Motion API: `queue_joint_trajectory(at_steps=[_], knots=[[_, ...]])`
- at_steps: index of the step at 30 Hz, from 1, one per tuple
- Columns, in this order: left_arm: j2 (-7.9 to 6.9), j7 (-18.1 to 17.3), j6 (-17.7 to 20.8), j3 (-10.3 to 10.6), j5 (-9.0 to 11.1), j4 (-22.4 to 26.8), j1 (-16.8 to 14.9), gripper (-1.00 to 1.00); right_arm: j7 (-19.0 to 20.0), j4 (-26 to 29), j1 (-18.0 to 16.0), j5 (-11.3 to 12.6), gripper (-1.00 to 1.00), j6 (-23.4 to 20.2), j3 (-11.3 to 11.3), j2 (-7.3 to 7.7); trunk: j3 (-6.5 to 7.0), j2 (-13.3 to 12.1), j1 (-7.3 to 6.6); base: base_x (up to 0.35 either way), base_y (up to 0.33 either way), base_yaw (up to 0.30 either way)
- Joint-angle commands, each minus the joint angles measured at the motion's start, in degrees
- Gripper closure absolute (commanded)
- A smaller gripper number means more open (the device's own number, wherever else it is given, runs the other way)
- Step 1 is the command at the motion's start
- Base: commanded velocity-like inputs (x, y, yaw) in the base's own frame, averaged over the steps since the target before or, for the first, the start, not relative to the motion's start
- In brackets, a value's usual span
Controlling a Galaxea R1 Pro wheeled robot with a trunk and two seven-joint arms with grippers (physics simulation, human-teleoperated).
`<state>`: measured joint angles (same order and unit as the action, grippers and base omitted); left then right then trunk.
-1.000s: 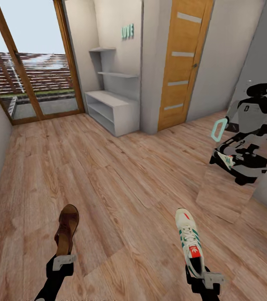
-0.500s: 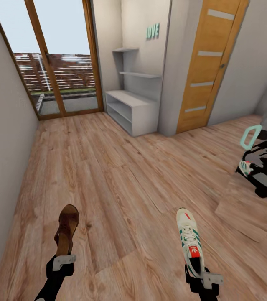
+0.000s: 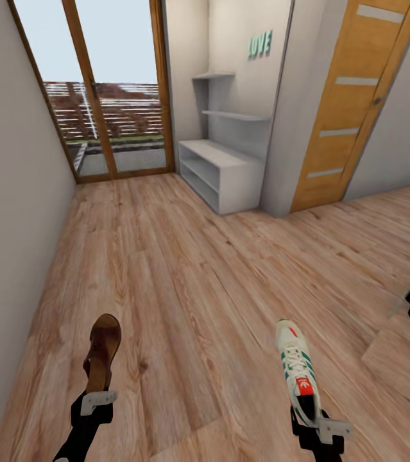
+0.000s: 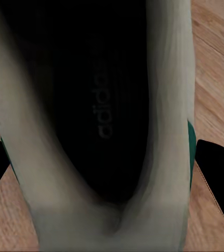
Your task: Pick up the two gym shoes and the two sandals from the corridor floor and place them onto the hallstand (shoe rack) in the corridor, making sure they are on the rack and not on the floor. Arrange them so the two gym shoes are next to each other and the two sandals are next to each other.
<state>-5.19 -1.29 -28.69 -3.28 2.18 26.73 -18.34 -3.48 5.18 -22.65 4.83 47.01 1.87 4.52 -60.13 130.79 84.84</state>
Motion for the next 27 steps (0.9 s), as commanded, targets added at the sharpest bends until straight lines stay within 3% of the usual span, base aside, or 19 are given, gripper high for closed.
queue_joint_trajectory(at_steps=[1,15,27], knots=[[0.00,-0.12,-0.14,-0.06,0.02,-0.02,-0.03,1.00,0.10,-0.01,-0.03,0.45,1.00,0.13,0.27,0.11,-0.04,0.02,0.02,0.337,0.000,0.003],[0.00,-0.12,-0.12,-0.23,0.02,-0.01,-0.03,1.00,0.37,0.01,-0.04,0.19,1.00,0.10,0.40,0.23,-0.04,0.02,0.02,0.338,0.000,0.001],[0.00,-0.12,-0.12,-0.24,0.02,-0.01,-0.03,1.00,0.40,0.01,-0.03,0.18,1.00,0.10,0.41,0.26,-0.04,0.02,0.02,0.338,0.018,0.243]])
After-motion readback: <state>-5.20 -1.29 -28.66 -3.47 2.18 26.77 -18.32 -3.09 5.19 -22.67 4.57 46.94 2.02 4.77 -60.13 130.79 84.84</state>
